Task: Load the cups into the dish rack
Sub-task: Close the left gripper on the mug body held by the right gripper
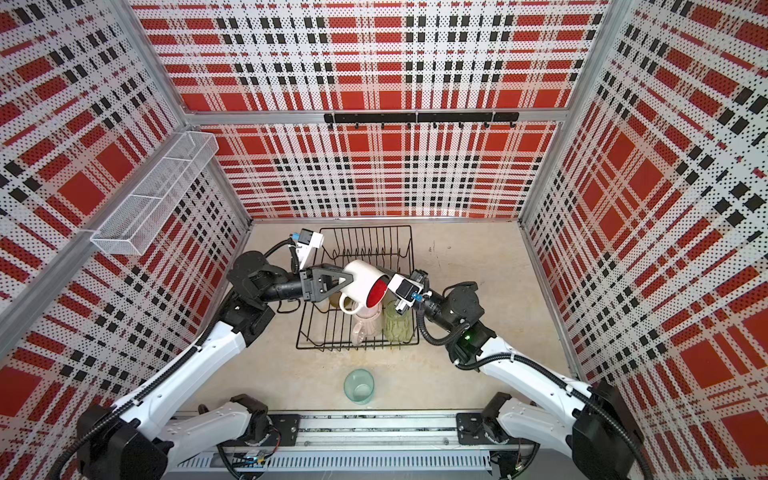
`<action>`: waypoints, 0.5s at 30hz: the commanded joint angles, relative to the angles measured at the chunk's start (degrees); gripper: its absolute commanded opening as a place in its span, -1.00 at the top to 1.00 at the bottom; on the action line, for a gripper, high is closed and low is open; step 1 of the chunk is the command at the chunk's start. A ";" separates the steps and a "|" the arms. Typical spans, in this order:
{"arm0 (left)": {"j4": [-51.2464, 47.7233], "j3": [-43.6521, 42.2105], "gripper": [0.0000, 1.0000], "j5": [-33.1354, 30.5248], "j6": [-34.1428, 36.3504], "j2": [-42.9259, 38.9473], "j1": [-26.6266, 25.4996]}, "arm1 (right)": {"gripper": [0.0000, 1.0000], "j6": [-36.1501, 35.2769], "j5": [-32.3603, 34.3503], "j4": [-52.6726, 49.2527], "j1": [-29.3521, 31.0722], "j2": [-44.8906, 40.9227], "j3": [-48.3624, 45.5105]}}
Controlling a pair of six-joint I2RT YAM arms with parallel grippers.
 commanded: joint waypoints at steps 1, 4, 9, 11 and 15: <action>-2.93 -0.86 -0.96 7.57 -0.55 0.61 -1.93 | 1.00 2.00 -4.97 7.64 0.83 -1.37 3.31; -7.14 0.00 -0.96 5.55 2.47 0.52 0.23 | 1.00 2.06 -4.70 7.87 0.88 -1.67 3.13; -9.80 -1.35 -0.96 4.65 3.50 0.13 7.21 | 1.00 0.47 -3.07 7.28 0.83 -1.73 2.19; -5.84 -2.88 -0.96 6.59 0.25 -0.20 7.08 | 1.00 0.03 -2.62 7.27 0.83 -1.56 1.86; -3.88 -2.61 -0.96 8.19 0.20 -1.61 1.43 | 1.00 -0.36 -2.82 7.59 0.83 -0.87 1.75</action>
